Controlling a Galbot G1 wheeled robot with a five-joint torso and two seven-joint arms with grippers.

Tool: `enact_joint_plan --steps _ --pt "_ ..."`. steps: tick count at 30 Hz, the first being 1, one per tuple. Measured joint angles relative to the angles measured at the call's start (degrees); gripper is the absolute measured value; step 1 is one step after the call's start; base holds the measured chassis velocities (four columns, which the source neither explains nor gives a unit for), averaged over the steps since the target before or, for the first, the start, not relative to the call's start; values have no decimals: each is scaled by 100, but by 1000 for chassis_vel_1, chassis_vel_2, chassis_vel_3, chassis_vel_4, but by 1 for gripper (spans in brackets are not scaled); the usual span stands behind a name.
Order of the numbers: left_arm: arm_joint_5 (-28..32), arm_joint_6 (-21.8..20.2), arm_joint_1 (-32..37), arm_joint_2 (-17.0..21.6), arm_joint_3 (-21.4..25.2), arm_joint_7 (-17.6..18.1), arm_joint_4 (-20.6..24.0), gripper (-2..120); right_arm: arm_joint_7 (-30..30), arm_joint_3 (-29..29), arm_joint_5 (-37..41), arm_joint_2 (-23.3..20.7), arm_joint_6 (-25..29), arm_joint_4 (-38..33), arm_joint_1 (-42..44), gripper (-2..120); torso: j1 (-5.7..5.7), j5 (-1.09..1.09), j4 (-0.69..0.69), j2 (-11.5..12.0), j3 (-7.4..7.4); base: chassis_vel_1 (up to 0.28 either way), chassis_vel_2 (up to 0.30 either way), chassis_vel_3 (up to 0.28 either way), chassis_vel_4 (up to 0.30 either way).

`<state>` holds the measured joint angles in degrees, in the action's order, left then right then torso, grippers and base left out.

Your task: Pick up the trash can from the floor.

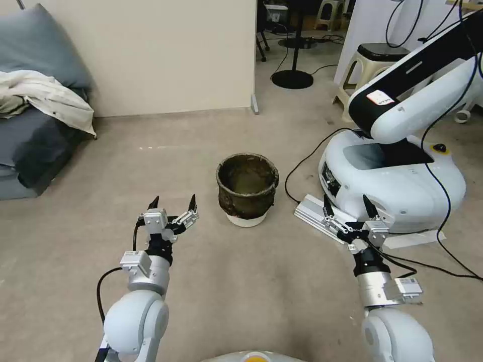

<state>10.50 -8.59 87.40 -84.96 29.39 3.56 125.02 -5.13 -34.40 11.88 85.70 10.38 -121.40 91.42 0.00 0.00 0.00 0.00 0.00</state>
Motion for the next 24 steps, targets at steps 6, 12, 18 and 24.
enact_joint_plan --steps 6,12,18,24 --pt "1 2 0 0 0 -2 -2 100 -3 -1 3 -2 0 2 0 100 1 0 0 0 0 -101 106 85 -95" --pt "1 5 4 -1 0 -2 -2 100 -8 -5 4 -2 0 3 0 100 0 0 0 0 0 -125 112 118 -110" --pt "1 14 20 -9 0 -2 6 100 -19 -13 6 -5 0 2 4 100 0 0 0 0 0 -116 130 134 -138" --pt "0 17 22 -12 -1 -2 15 100 -21 -17 6 -5 2 2 8 100 0 0 0 0 0 -105 112 109 -105"
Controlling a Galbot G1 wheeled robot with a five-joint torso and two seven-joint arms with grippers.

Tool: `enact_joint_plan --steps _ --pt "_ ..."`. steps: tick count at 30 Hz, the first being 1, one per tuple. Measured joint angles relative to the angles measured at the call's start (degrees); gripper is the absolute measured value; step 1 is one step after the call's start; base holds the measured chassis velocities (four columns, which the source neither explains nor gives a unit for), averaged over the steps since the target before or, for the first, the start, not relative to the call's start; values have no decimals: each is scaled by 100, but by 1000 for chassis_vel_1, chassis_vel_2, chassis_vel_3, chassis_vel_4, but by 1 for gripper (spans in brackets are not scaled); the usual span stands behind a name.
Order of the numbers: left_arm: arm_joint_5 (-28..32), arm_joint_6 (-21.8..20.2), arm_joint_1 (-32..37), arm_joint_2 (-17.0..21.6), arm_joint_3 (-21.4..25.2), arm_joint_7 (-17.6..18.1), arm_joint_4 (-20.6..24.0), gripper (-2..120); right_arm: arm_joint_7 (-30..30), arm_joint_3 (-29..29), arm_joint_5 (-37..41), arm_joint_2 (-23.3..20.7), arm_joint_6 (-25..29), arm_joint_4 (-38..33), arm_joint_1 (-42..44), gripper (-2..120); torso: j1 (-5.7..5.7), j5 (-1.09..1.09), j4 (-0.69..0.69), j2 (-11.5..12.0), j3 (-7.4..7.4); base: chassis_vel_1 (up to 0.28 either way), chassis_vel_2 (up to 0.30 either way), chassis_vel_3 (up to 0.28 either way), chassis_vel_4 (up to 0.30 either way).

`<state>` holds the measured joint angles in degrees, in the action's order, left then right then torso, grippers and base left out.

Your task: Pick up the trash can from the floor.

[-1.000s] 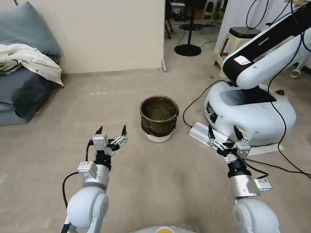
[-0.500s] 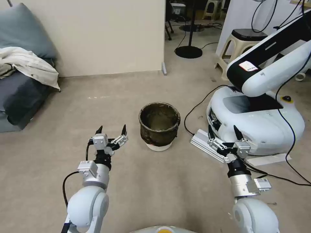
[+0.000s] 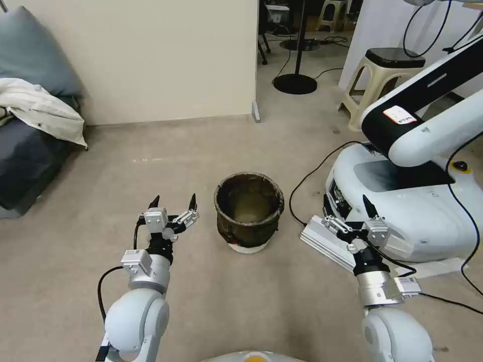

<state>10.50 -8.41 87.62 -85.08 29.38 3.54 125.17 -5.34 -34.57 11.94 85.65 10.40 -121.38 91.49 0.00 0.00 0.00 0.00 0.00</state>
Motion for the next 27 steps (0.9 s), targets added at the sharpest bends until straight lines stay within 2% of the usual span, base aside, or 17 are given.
enact_joint_plan --steps 27 --pt "2 22 -38 -2 0 2 -32 100 -22 -10 -9 2 2 31 -25 100 0 0 0 0 0 -115 113 117 -118"
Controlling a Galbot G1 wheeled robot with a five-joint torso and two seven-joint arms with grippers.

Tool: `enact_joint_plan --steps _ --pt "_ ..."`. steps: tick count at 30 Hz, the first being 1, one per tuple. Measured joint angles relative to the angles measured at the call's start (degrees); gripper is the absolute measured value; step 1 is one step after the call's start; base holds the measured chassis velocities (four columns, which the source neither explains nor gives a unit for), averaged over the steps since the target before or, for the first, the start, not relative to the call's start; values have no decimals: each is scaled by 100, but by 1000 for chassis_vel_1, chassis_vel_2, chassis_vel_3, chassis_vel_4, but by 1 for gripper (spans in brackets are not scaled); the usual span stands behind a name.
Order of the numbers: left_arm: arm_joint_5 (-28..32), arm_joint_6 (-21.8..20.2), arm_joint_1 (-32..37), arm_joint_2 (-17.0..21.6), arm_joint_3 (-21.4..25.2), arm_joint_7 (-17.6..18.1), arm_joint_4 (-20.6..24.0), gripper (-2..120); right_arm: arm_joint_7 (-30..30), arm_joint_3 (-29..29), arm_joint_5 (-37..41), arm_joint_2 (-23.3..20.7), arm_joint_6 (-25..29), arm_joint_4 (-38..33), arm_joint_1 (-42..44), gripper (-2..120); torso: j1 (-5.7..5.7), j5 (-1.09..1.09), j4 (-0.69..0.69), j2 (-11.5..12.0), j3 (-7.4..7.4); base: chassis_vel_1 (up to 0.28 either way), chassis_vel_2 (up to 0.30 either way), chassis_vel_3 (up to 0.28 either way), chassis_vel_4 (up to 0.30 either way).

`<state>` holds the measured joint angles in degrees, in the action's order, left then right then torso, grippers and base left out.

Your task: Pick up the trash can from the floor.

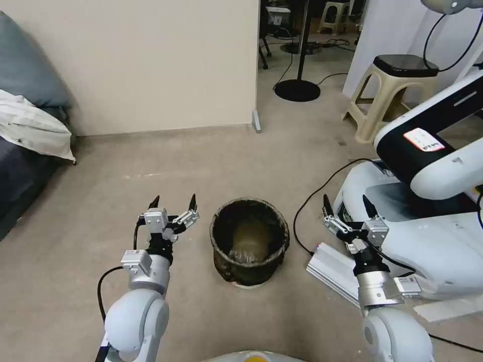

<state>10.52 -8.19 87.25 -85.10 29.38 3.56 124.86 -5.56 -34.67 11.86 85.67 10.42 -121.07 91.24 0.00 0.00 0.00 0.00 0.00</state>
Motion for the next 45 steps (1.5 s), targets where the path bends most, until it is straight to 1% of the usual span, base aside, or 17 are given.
enact_joint_plan --steps 16,41,42,44,45 --pt "0 -3 6 2 -1 0 -8 100 0 -1 -7 -5 -11 4 5 100 0 -1 0 0 0 -99 115 103 -106" --pt "0 -3 12 8 0 0 0 100 5 2 -9 -6 -15 -8 5 100 0 -1 0 0 0 0 0 0 0" --pt "1 -2 10 9 0 0 1 100 -2 2 -9 -5 4 -6 2 100 -1 1 0 0 0 0 0 0 0" --pt "8 29 -36 15 -5 0 -64 100 -172 18 -6 15 298 149 -63 100 0 -2 0 0 1 0 0 0 0" --pt "10 33 -42 15 -7 0 -77 100 -191 20 -3 19 334 167 -71 100 0 0 0 0 1 0 0 0 0"
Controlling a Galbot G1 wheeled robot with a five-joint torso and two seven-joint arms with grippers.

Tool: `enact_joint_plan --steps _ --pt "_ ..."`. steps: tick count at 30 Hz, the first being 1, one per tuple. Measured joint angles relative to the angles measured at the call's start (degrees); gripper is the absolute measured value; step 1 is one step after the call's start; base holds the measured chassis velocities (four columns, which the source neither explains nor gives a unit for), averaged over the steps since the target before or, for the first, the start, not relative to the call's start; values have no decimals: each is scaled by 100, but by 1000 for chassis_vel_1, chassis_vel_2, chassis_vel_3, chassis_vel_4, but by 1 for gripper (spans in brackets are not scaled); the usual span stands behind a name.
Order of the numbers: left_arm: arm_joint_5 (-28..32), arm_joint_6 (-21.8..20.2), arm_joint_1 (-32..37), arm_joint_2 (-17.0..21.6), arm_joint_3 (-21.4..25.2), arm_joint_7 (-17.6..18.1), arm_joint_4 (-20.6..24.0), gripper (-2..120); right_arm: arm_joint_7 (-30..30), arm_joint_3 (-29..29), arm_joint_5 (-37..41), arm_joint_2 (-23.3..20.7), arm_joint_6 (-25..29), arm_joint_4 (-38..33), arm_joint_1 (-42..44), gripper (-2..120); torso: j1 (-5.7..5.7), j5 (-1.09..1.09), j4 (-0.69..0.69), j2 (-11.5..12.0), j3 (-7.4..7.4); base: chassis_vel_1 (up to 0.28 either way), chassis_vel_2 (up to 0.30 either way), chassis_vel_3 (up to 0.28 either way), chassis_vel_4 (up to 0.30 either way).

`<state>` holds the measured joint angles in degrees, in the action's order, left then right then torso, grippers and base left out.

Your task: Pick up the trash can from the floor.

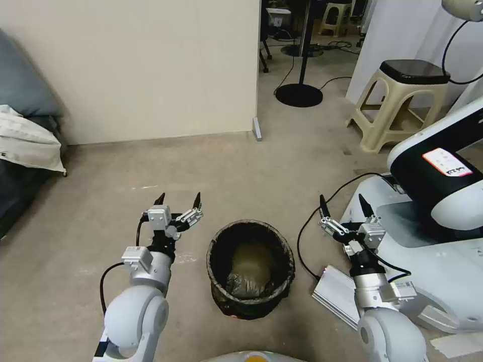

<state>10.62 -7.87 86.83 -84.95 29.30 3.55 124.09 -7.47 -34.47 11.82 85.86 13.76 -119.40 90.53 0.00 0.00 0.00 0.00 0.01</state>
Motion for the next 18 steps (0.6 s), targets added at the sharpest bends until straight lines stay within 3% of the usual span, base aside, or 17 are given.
enact_joint_plan --steps 18 --pt "1 32 73 -6 -7 -48 46 100 -87 3 48 6 143 22 23 100 0 0 0 0 -1 0 0 0 0"
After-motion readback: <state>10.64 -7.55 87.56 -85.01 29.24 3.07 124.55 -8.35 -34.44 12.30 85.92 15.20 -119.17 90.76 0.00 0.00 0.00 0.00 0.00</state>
